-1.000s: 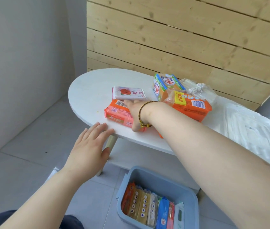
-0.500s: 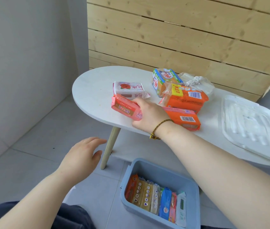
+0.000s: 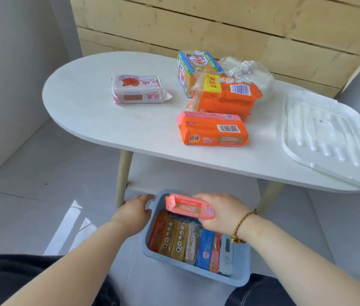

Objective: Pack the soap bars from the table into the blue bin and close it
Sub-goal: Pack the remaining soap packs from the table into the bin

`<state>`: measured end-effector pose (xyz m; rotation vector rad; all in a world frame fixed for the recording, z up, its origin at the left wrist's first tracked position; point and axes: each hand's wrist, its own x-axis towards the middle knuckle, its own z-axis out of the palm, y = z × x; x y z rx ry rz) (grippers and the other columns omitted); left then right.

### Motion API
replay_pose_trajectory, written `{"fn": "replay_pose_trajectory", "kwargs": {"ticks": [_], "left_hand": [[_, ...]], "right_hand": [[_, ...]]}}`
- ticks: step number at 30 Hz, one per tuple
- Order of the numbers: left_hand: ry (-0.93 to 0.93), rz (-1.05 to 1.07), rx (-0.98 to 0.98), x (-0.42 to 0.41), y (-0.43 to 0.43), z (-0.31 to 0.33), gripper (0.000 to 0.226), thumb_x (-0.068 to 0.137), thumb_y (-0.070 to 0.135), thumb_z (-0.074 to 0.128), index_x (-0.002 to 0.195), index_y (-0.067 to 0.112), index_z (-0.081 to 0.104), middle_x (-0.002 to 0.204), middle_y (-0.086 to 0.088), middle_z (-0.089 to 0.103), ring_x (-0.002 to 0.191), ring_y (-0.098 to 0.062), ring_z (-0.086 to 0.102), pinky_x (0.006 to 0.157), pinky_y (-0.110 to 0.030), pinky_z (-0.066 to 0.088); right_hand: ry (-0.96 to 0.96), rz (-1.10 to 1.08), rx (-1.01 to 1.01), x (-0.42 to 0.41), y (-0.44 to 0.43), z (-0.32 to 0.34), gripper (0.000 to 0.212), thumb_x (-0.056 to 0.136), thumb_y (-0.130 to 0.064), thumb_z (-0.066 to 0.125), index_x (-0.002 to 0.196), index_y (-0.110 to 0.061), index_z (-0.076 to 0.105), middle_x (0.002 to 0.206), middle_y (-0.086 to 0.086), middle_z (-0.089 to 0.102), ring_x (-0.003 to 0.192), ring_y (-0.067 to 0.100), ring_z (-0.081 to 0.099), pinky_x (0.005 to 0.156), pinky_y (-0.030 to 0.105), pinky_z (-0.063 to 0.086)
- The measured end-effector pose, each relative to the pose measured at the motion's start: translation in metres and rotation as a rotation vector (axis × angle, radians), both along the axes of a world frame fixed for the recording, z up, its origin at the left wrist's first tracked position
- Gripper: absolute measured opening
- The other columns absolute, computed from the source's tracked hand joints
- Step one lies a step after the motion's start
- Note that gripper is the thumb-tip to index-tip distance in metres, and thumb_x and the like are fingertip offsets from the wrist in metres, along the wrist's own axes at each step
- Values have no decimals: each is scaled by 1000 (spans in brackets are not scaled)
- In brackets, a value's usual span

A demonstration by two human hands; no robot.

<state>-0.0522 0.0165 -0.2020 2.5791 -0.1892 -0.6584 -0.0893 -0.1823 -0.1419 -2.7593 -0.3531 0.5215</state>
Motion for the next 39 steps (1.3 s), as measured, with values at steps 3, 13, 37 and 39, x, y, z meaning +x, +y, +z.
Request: {"fn": "replay_pose_trajectory", "kwargs": {"ticks": [3, 13, 37, 39], "left_hand": [[94, 23, -9, -5, -14, -27, 50, 94, 18, 39, 141, 19, 22, 145, -9, 36, 127, -27, 42, 104, -35, 35], [122, 85, 69, -3, -17, -69, 68, 87, 1, 38, 144, 28, 11, 150, 4, 24, 118, -21, 52, 88, -26, 44], [69, 158, 22, -6, -16, -88, 73, 86, -6, 38, 144, 29, 10, 152, 8, 21, 122, -19, 49, 85, -26, 45], [70, 161, 15, -6, -17, -88, 73, 86, -6, 38, 144, 29, 10, 152, 7, 21, 123, -19, 47, 86, -26, 45]], "right_hand": [[70, -99, -203, 9, -22, -41, 23, 85, -19, 52, 109, -16, 53, 104, 6, 65, 89, 21, 60, 60, 23, 41], [28, -177, -291, 23, -25, -131, 32, 89, -10, 47, 120, -10, 42, 122, 9, 57, 112, 26, 51, 96, 31, 36], [7, -229, 9, 24, -11, -191, 55, 93, -2, 41, 145, -14, 25, 155, 3, 22, 143, 16, 18, 115, 27, 22], [9, -231, -33, 26, -7, -194, 59, 93, -1, 39, 146, -13, 18, 156, 3, 18, 143, 16, 16, 118, 29, 14]]}}
